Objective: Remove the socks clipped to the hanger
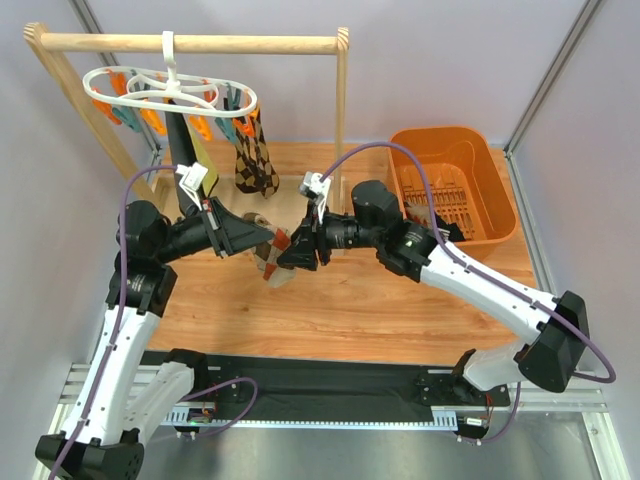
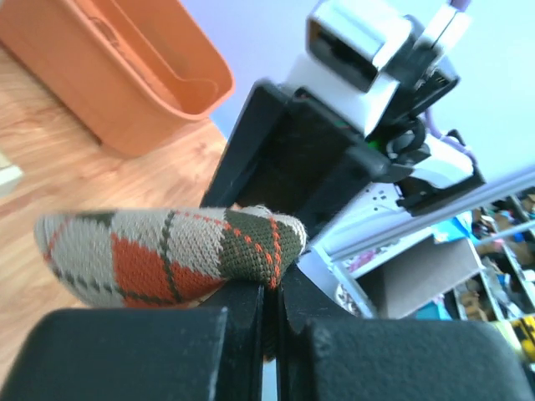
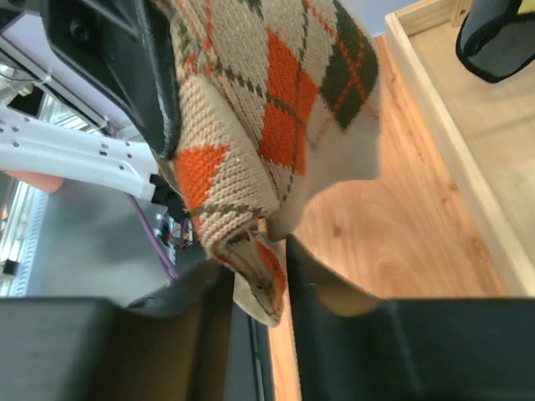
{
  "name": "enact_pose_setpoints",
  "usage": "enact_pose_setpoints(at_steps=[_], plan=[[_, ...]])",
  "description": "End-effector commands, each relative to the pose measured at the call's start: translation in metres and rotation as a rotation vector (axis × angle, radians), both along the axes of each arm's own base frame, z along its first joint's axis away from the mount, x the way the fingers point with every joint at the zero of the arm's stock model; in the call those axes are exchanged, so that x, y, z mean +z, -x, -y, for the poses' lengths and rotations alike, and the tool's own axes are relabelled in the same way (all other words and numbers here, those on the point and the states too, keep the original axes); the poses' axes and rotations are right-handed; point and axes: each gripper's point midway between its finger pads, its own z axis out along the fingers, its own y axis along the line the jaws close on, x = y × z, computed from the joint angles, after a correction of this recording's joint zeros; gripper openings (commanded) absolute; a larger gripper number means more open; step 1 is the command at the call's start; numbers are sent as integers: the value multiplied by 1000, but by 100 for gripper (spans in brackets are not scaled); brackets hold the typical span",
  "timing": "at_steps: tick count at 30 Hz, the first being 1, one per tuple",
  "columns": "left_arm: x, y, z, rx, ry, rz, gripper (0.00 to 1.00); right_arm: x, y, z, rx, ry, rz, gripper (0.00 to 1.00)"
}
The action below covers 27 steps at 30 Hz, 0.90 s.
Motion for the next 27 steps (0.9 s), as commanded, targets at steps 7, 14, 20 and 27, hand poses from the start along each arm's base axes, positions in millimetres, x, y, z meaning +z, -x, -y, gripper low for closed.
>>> enact_pose_setpoints(at_steps=[7, 14, 20, 27], plan=[[-5, -14, 3, 34, 14, -21, 60, 15, -26, 30, -224, -74, 10, 0], [-30, -42, -17, 210, -183, 22, 93, 1, -95, 161, -782, 33, -138, 0], [-76, -72, -68, 446, -550, -5, 93, -3, -132, 290, -1242, 152, -142, 0], [-107, -74, -104, 603, -687, 21, 93, 6, -187, 343, -1402, 124, -111, 0]])
